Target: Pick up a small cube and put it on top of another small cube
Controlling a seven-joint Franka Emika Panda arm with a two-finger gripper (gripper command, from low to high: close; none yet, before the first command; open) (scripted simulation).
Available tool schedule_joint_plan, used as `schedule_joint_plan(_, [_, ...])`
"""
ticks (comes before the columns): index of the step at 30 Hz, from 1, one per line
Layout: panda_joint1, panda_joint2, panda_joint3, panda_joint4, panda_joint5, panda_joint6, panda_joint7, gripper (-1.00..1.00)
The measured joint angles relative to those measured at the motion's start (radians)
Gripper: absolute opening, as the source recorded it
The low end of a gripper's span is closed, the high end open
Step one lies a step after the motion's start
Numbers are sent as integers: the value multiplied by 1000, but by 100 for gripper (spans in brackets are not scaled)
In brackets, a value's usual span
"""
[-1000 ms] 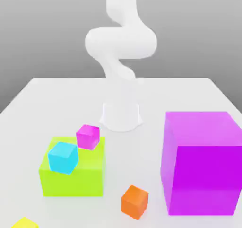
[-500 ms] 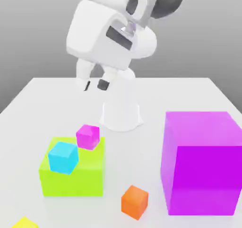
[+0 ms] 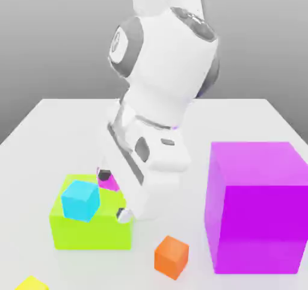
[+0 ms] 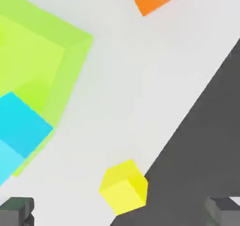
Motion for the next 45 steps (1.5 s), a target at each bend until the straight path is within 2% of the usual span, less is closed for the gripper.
schedule_joint_plan(16, [-78,162,94,-81,102,175,-928,0])
schedule_joint_plan(29, [-225,171,288,-156,306,347,-1761,0])
schedule_joint_plan(30, [-299,171,362,-161,303,357,-1810,0])
schedule_joint_plan(36, [-299,171,362,-161,303,357,-1810,0])
schedule_joint_plan(37, [-386,232,431,-152,216,414,-1835,0])
schedule_joint_plan(39, [-385,327,409,-134,120,502,-1848,0])
schedule_joint_plan(40, [-366,356,385,-127,93,528,-1842,-100])
schedule_joint_plan(45, [-366,356,384,-127,95,529,-1843,-100])
